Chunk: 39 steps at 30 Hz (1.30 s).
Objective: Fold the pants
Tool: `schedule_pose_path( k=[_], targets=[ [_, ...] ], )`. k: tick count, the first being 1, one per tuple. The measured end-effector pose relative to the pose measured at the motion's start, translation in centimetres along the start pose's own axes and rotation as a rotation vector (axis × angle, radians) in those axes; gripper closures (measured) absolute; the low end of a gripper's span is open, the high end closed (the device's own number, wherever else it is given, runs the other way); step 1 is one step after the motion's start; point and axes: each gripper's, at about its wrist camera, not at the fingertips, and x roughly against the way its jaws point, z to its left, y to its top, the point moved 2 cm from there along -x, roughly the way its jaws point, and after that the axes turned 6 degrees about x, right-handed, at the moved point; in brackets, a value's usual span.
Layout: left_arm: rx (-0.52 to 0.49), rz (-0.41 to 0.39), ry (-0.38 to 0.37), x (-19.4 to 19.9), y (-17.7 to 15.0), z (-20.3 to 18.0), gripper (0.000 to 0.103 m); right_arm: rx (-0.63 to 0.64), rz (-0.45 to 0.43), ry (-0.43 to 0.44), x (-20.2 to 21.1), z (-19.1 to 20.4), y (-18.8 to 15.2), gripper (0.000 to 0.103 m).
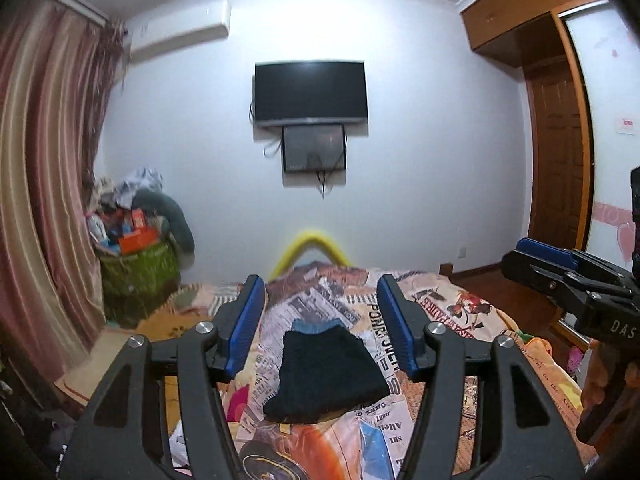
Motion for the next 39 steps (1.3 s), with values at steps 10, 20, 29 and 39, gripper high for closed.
schedule_pose_path(
  k=[10,20,29,39],
  targets=[
    [0.018,-0.064,0.001,6.2,-2.2,-1.7,0.013,-0.009,-0.029,-0.05,3.6,2.0,-1.7,0.049],
    [0.046,-0.07,0.018,8.0,-3.1,-1.8,0.0,0.018,-0.038,-0.135,4.6,2.6,-2.2,0.008],
    [0.077,-0.065,0.007,8.2,-3.4,-1.5,0.0,0.022,-0.043,-0.155,5.1,2.7,-2.7,0.0],
    [0.097,-0.047,0.002,7.5,-3.8,-1.1,0.0,0.037,-0.025,-0.159,5.6,2.9,-3.5,0.0]
  ],
)
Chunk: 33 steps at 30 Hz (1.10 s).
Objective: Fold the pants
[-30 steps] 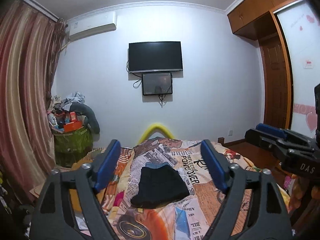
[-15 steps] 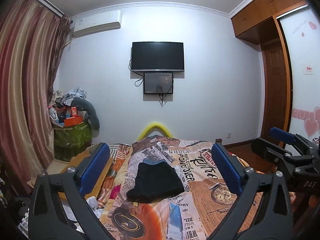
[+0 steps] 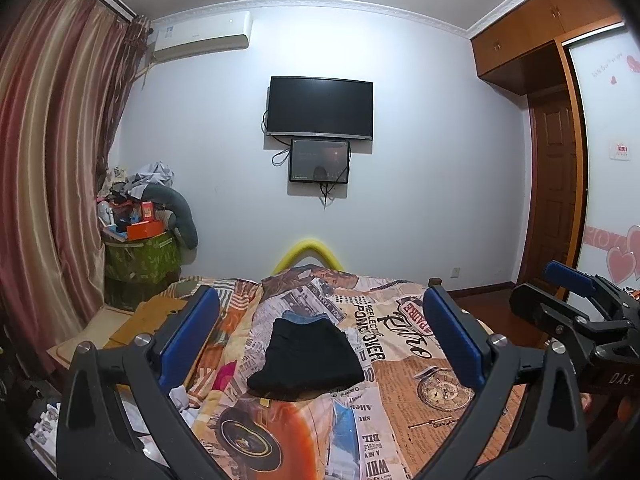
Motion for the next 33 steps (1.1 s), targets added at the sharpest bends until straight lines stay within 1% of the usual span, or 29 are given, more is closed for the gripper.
schedule_pose_path(
  k=[11,33],
  targets=[
    [0.001,0.011,-0.002,-0.25,-0.18,0.03,0.0,0.0,0.019,-0.003,0.06,-0.07,-0.03,0.0],
    [-0.004,0.022,-0.011,-0.55,-0.33,-0.22,0.0,-0.008,0.024,-0.003,0.23,-0.23,0.38,0.0]
  ],
)
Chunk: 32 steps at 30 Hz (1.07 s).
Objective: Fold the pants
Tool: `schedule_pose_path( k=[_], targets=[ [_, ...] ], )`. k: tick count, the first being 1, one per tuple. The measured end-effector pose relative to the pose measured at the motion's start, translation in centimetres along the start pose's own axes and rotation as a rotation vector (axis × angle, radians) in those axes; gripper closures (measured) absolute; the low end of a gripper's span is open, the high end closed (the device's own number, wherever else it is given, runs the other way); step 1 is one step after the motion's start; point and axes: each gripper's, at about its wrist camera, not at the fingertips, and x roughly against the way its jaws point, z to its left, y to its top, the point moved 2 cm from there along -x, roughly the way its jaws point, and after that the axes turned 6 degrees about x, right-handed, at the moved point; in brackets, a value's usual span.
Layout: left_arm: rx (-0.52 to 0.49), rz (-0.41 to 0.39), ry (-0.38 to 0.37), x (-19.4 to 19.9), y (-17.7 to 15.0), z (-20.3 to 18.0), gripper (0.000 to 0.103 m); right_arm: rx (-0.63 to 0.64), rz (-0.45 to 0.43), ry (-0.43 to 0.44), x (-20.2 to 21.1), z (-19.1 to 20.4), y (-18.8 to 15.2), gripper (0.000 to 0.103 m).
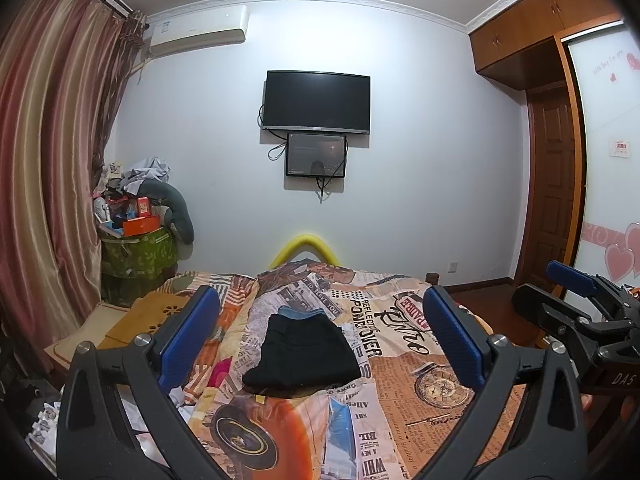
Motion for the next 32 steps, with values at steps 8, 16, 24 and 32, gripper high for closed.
schedule_pose_path(
  k=[8,16,24,32],
  targets=[
    [-0.005,0.007,-0.019,0.08,0.12,-0.35,0.0,-0.008,0.003,0.001,0.02,-0.02,-0.04,0.0],
    [-0.009,0.001,-0.014,0.32,0.07,-0.44,0.0,-0.011,0.002,0.001,0.13,-0.07,-0.11,0.0],
    [-0.027,0.003,-0.017,0.37,-0.09,-0.91,0.0,-0.011,0.002,0.0,0.14,-0.03,-0.12,0.0],
    [-0.013,0.013,-0.018,0.15,-0.04,-0.55,0.0,-0.015,0.006,0.0,0.31,0.08,-0.23,0.0]
  ],
)
